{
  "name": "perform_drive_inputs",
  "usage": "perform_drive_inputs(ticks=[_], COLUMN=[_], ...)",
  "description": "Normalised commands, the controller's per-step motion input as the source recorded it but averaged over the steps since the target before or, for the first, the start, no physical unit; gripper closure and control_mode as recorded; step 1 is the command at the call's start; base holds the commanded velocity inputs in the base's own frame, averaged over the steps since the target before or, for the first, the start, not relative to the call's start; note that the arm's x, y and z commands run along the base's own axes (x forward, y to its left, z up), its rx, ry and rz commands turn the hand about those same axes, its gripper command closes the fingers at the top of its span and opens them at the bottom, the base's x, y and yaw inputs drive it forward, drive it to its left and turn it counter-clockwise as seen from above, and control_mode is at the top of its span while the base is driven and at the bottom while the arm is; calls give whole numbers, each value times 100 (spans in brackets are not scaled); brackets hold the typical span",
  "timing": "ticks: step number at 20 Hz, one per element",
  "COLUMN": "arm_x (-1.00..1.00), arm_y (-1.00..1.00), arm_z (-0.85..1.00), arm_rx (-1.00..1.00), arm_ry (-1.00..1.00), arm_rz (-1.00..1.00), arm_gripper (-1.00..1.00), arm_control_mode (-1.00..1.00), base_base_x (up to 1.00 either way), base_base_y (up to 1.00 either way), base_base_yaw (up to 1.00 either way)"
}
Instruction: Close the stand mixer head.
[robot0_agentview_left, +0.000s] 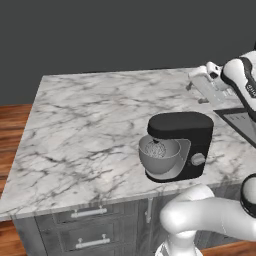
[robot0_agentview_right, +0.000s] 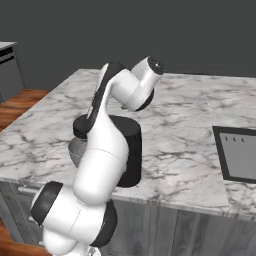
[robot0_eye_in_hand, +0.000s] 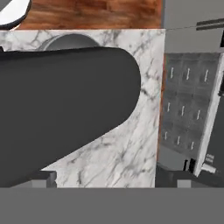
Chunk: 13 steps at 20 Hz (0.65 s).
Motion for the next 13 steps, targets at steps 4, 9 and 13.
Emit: perform_drive_inputs(ticks=[4,9,13], arm_x=[-39,-94,-78], arm_y=[96,96,49], arm_z=[94,-5,-33], arm_rx=[-47,-48,-23], arm_ry=[-7,-9,-17], arm_rz=[30,2,-1], arm_gripper=[-100,-100,-100], arm_control_mode=[-100,-100,-100], base_base_x=[0,0,0], base_base_y=[0,0,0], base_base_yaw=[0,0,0])
